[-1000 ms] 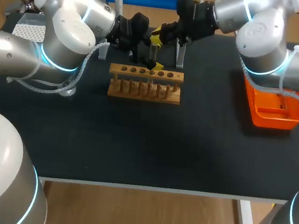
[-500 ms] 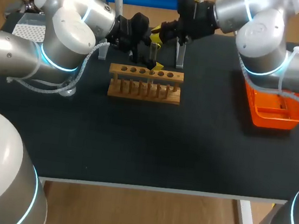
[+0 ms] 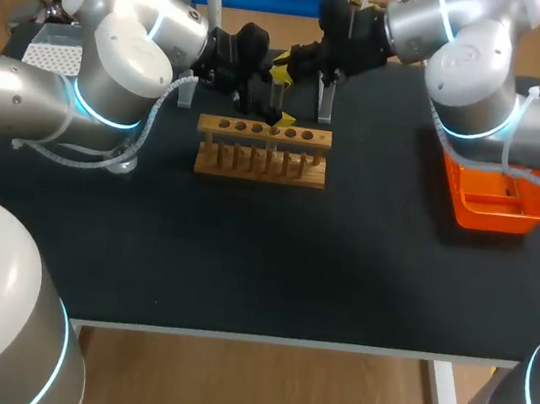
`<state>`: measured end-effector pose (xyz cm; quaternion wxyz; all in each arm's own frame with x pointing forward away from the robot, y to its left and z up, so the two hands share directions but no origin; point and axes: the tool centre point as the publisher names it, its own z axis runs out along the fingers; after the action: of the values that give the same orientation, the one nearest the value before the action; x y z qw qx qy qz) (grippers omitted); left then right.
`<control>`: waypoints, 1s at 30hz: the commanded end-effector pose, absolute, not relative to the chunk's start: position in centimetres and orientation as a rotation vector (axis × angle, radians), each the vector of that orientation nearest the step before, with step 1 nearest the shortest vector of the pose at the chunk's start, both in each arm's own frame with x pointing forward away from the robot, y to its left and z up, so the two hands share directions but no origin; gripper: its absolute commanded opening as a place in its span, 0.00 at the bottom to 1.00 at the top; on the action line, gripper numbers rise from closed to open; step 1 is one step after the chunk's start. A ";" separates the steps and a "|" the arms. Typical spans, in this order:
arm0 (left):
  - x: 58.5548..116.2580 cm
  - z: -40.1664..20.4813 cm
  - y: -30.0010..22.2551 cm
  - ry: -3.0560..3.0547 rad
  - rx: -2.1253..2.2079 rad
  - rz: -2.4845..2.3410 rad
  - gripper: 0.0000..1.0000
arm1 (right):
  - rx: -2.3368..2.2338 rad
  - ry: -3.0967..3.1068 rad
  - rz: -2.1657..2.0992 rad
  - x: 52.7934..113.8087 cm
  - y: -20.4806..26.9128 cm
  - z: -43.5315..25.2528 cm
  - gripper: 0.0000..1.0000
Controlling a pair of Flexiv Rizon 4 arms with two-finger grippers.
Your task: Invert the test tube, pick up the pipette, mount the tip to pipette, aspirate from beaker and dispense into the tube, eject the tip, return the pipette, and cap with the stopper.
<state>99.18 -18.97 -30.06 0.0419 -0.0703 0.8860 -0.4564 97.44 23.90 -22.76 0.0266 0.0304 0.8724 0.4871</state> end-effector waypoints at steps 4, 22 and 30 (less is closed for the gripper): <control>99.3 -30.0 -19.0 2.717 -0.215 -1.395 1.00 | 0.098 2.704 1.503 97.4 23.9 -23.2 0.00; 99.3 -30.0 -19.0 2.717 -0.215 -1.395 1.00 | 0.122 2.667 1.555 96.7 22.2 -24.8 1.00; 99.3 -30.0 -19.0 2.717 -0.215 -1.395 1.00 | 0.081 2.533 1.737 96.6 20.9 -24.1 1.00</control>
<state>99.18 -18.97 -30.06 0.0419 -0.0703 0.8860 -0.4564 97.11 21.77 -23.81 0.0314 0.0309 0.8447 0.5335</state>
